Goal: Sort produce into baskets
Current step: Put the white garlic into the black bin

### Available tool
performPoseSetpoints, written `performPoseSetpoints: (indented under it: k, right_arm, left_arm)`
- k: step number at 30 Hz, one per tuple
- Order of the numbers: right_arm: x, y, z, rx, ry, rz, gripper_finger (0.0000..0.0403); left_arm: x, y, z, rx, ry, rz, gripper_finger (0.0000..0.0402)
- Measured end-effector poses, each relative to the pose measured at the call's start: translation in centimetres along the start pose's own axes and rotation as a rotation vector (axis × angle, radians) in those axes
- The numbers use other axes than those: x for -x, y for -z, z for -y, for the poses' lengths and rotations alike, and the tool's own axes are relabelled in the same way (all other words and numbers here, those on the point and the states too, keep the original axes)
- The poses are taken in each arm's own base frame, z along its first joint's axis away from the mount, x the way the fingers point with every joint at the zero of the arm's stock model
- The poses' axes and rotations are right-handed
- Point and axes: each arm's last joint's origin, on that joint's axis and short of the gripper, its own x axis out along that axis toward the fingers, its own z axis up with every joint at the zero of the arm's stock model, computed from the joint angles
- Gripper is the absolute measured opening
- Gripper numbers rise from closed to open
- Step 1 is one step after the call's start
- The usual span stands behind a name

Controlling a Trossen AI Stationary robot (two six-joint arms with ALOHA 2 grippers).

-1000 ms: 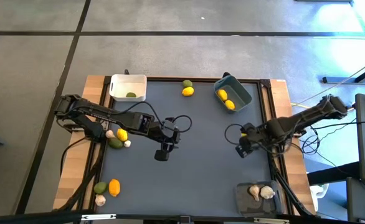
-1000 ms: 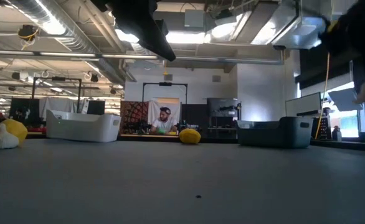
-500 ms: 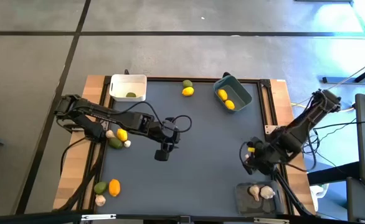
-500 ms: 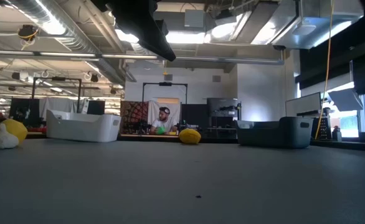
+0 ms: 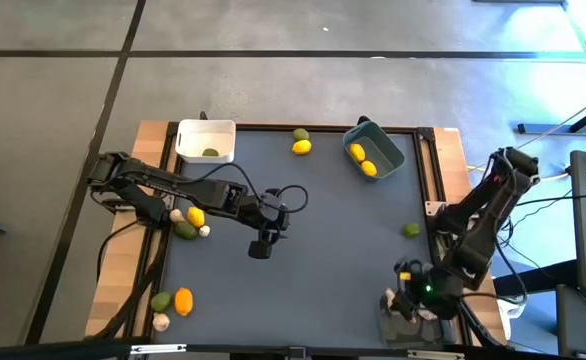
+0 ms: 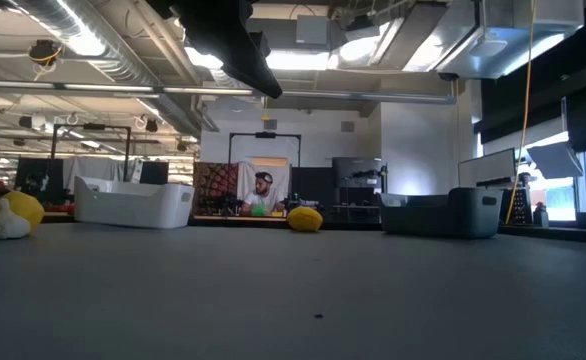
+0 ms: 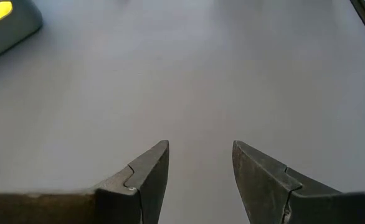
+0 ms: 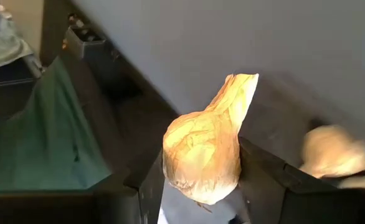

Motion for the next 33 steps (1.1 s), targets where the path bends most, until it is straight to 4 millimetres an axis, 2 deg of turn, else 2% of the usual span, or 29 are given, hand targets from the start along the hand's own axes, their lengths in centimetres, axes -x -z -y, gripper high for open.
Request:
performPoseSetpoints:
  k: [5,12,20,33]
  right_arm:
    - [-1.6,2.0,0.0,-0.045,-0.015,-0.026,0.017]
    - [-4.3,4.1,1.2,-0.068,0.079,-0.026,0.017]
    - [-6.5,4.2,2.4,-0.016,0.217,0.0,0.017]
    - [-7.6,4.1,3.3,0.009,0.31,0.036,0.017]
  left_arm:
    - [0.0,0.0,0.0,0.008,0.0,0.0,0.0172]
    - [0.0,0.0,0.0,0.017,0.0,0.0,0.0172]
    - [0.0,0.0,0.0,0.021,0.0,0.0,0.0172]
    - [0.0,0.0,0.0,0.022,0.0,0.0,0.0172]
